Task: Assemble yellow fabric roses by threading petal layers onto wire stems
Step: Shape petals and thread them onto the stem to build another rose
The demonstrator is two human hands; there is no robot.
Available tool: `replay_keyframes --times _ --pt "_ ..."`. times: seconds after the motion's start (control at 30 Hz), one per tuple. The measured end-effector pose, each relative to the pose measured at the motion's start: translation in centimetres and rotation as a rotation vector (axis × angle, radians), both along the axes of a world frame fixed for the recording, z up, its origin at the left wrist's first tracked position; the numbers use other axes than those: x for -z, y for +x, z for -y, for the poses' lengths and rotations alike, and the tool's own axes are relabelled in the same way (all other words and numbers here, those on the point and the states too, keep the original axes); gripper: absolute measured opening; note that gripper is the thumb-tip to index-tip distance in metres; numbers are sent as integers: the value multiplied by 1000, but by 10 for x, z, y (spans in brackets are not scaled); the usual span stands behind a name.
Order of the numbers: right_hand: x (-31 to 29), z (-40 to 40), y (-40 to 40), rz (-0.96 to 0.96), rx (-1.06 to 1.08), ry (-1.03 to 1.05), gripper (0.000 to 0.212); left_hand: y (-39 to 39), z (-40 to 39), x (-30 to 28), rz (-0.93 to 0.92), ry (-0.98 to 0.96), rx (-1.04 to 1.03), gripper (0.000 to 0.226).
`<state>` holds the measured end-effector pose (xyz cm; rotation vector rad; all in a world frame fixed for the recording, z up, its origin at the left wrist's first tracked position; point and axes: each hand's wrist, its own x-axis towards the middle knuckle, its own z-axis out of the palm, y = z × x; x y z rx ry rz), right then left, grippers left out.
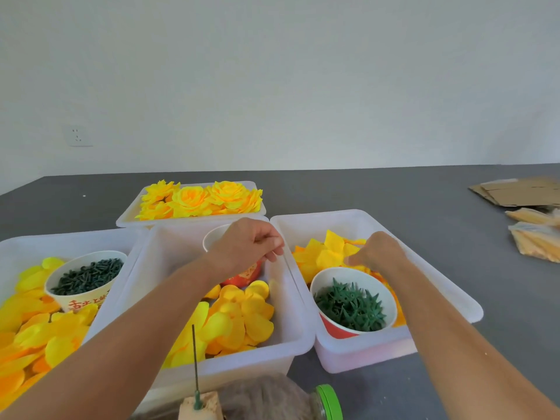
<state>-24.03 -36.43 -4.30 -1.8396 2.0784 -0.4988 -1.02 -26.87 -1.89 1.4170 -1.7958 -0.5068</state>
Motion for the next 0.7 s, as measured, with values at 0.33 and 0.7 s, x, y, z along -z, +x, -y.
replay_keyframes --times 0.33,0.7 --pt "7 -11 2 236 45 -199 16 5 0 21 12 -22 -38 18" --pt "4 -14 6 513 -69 -470 7 5 -3 21 41 -72 -115 18"
